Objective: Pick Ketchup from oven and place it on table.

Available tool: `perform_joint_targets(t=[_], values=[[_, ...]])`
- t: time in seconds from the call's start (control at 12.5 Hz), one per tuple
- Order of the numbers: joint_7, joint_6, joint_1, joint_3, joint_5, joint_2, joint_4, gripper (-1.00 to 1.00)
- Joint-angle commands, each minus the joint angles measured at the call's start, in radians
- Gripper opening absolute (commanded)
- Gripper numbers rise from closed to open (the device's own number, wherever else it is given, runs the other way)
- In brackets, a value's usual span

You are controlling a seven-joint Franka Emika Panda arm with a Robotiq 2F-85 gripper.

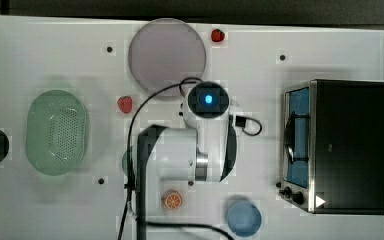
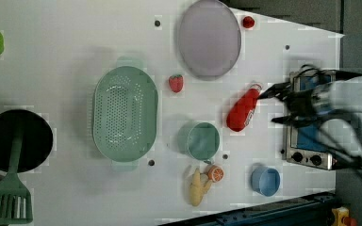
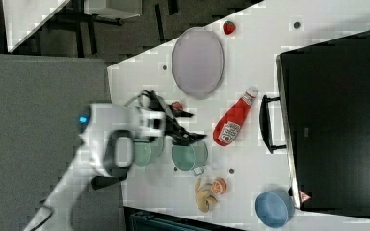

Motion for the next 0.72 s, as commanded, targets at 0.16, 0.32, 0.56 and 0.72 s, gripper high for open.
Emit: perform_joint_targets(t=[0.16, 0.32, 0.56, 0.72], values=[[0.059, -0.188, 0.002, 0.003, 0.001, -0.158, 0.258, 1.00], [0.059, -0.423, 0.001, 0.002, 0.001, -0.186, 0.353, 1.00], [0.059, -0.634, 0.001, 0.001, -0.003, -0.202, 0.488, 1.00], [0.059, -0.679, 0.000, -0.002, -0.003, -0.211, 0.540, 1.00]])
